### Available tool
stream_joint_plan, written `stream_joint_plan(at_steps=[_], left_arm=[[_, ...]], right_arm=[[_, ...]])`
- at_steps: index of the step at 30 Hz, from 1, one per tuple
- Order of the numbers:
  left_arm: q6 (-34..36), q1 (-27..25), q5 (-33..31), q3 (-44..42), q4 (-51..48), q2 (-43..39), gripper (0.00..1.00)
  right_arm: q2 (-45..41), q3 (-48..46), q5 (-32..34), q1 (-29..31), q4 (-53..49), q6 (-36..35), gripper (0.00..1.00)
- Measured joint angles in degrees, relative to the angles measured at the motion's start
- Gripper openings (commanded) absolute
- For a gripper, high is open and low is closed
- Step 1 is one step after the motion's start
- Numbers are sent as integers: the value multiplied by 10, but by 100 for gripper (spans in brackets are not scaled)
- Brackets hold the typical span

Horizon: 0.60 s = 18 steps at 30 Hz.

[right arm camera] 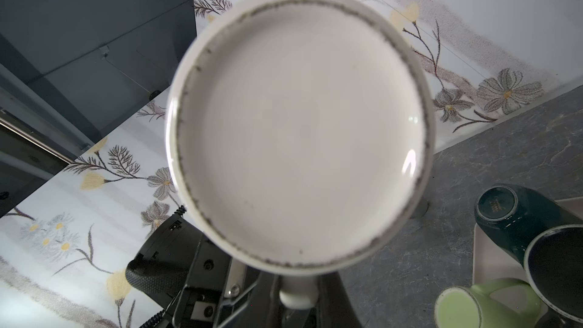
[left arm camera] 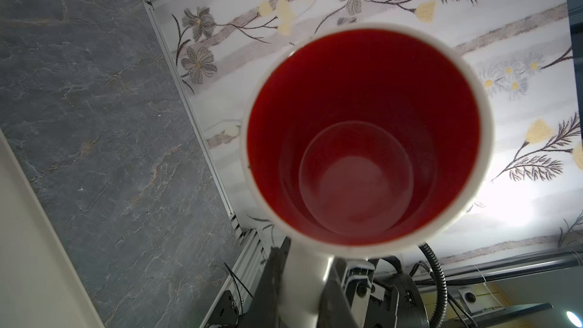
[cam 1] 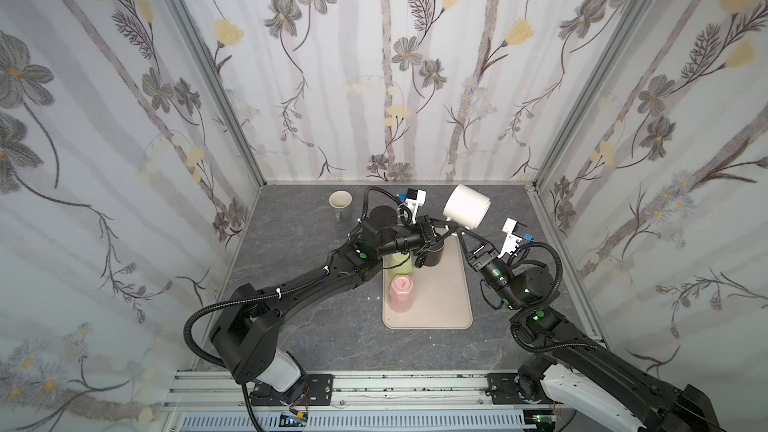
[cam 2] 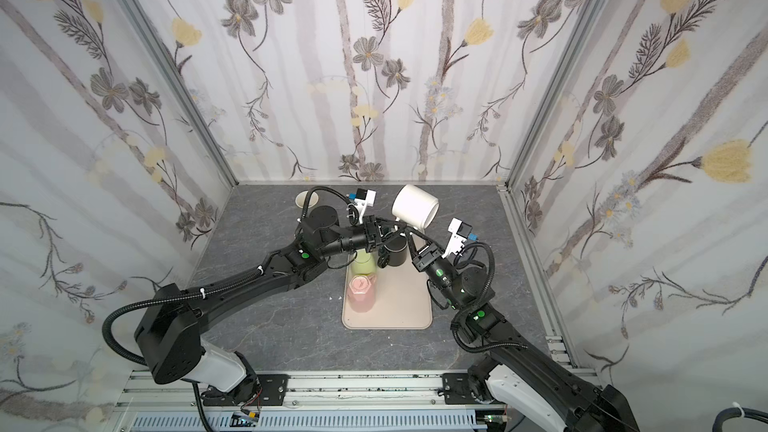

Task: Turn the mug right side up
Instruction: 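Rotate the white mug upright with the left gripper while the right gripper holds it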

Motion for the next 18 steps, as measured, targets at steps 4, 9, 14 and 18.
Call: stream_joint_plan(at_steps=[4, 9, 14, 18], left_arm=[[17, 0, -5, 0, -26, -7, 0], [39, 0, -13, 0, -59, -19, 0], [62, -1, -24, 3, -100, -31, 0], [75, -1, -30, 3, -119, -39, 0]], right_arm=[[0, 0, -8, 0, -7, 0, 8], [0, 0, -21, 0, -14, 0, 12], [0, 0, -34, 1, -21, 0, 16], [0, 0, -40, 2, -29, -1, 25]])
